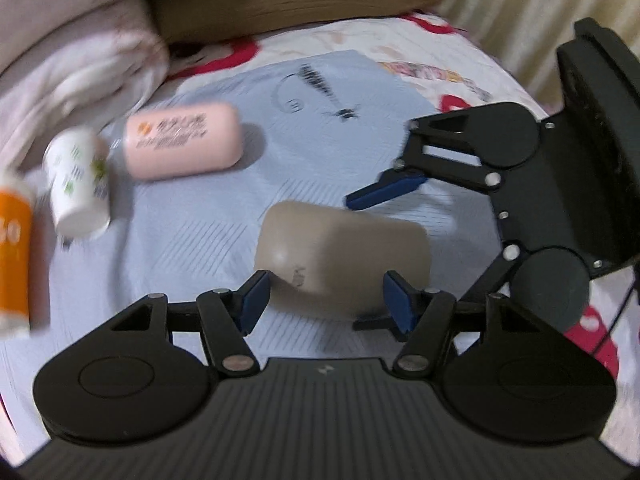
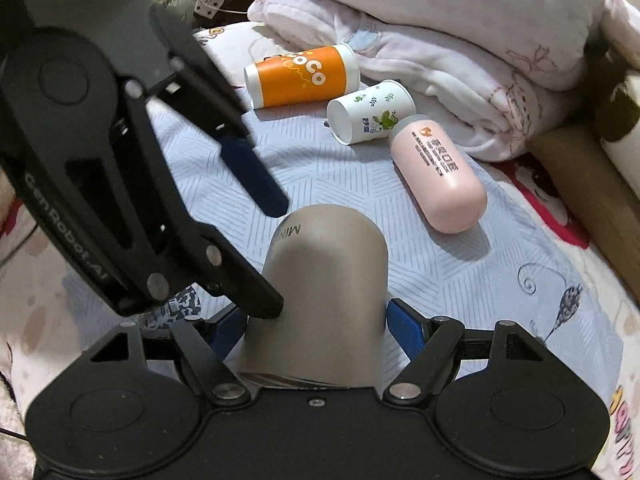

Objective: Flip cup upright
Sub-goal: 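Close the right gripper on the tumbler's base end, then lift and rotate the tumbler with the right gripper, opening end up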

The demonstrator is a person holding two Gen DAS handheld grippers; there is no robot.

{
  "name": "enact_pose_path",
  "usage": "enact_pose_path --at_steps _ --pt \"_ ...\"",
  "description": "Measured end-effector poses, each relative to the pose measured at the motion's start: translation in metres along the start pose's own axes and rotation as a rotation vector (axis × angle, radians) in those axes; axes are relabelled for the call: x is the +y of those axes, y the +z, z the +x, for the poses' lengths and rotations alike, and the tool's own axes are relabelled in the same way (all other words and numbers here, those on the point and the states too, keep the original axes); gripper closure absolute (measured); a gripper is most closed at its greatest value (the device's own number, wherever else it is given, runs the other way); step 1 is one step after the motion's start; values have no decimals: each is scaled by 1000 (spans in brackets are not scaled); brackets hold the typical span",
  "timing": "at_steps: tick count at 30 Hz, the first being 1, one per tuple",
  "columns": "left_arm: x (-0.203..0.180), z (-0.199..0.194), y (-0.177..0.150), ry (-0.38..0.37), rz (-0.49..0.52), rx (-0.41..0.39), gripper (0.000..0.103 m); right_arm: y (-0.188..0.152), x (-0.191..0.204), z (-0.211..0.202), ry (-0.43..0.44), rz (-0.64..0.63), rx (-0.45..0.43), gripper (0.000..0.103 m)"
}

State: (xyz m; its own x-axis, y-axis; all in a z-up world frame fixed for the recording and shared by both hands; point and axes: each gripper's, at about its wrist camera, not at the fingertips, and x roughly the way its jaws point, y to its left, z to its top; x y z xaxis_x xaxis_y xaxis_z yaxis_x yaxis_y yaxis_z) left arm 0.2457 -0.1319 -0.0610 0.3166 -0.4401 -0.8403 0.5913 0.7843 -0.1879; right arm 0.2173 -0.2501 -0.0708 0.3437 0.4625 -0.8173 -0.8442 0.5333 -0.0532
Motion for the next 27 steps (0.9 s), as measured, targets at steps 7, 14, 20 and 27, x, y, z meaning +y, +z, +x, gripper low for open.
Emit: enact_pose_path --at_steps 7,14,20,27 --pt "-2 -9 31 -85 228 -27 40 -1 9 -2 -45 -13 -32 22" --pt "20 16 57 -209 211 14 40 -10 12 -26 -101 47 -73 21" --pt "22 29 56 -201 194 16 41 -28 24 -70 -143 223 -123 23" --pt "23 40 57 -192 157 39 41 -19 48 -66 171 579 -189 28"
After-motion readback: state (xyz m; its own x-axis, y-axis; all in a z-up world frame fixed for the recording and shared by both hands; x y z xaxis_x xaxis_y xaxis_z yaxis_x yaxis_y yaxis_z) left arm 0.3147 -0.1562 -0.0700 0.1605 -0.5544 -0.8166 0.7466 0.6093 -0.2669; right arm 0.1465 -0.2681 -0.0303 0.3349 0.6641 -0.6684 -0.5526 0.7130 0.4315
